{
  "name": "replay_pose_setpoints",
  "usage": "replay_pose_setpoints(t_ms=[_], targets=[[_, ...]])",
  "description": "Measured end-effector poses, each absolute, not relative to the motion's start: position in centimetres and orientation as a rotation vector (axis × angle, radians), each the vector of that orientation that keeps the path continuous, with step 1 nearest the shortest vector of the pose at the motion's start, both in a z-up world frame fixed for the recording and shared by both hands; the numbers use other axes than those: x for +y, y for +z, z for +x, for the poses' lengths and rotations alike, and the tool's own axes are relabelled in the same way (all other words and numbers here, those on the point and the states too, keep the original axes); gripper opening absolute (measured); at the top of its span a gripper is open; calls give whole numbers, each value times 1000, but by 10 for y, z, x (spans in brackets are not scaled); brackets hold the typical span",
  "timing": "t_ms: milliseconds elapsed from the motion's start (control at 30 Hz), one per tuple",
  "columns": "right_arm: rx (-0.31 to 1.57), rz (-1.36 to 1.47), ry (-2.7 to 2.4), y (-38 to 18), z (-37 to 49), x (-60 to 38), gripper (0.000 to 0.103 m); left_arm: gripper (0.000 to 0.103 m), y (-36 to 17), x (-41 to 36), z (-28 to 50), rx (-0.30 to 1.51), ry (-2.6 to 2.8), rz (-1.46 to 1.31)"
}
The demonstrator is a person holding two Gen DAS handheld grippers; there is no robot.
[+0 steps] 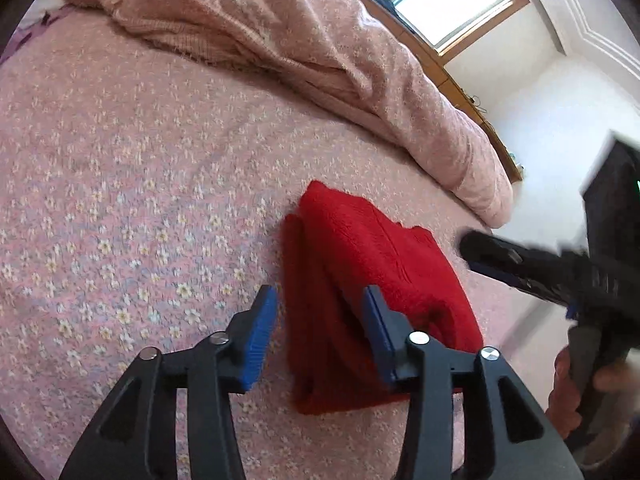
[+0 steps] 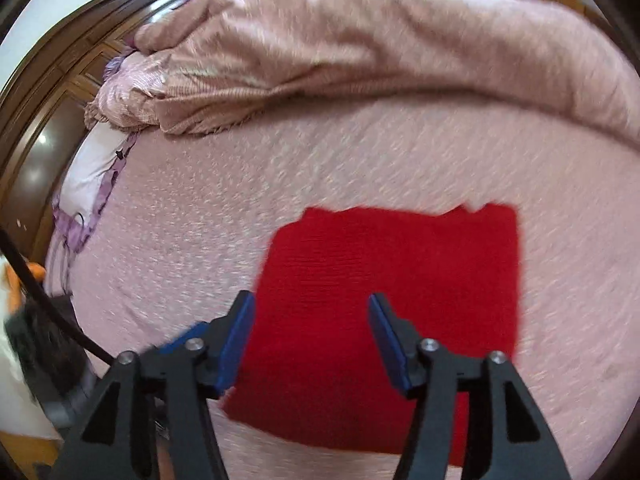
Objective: Fold small clothes
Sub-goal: 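Lift the grasped side with the left tool and fold it across the cardigan, then lower the folded side onto the cardigan and open the left tool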
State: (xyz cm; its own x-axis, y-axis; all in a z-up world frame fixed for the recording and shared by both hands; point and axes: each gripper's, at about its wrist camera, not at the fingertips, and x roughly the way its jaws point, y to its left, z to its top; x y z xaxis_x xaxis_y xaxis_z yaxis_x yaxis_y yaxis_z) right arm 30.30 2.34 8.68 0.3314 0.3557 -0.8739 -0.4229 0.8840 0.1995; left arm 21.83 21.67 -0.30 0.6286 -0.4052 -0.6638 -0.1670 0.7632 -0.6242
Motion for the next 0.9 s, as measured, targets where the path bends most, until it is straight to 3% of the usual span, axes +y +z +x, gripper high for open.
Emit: replay_pose_setpoints(t_ms=[167, 233, 300, 533, 900], targets=[[879, -112, 492, 90, 259, -64, 63, 52, -14, 224, 210, 931, -223, -864], [765, -129, 464, 81, 233, -94, 74, 66, -18, 225, 205, 932, -264, -938], [685, -140, 438, 65, 208, -121, 79, 74, -26, 222, 206, 944, -336, -1039], [674, -235, 447, 6, 181, -126, 79, 81, -42, 220, 219, 966, -368, -1200], [661, -157, 437, -19, 201, -128, 79, 83, -40, 194, 265, 970, -420, -1233]])
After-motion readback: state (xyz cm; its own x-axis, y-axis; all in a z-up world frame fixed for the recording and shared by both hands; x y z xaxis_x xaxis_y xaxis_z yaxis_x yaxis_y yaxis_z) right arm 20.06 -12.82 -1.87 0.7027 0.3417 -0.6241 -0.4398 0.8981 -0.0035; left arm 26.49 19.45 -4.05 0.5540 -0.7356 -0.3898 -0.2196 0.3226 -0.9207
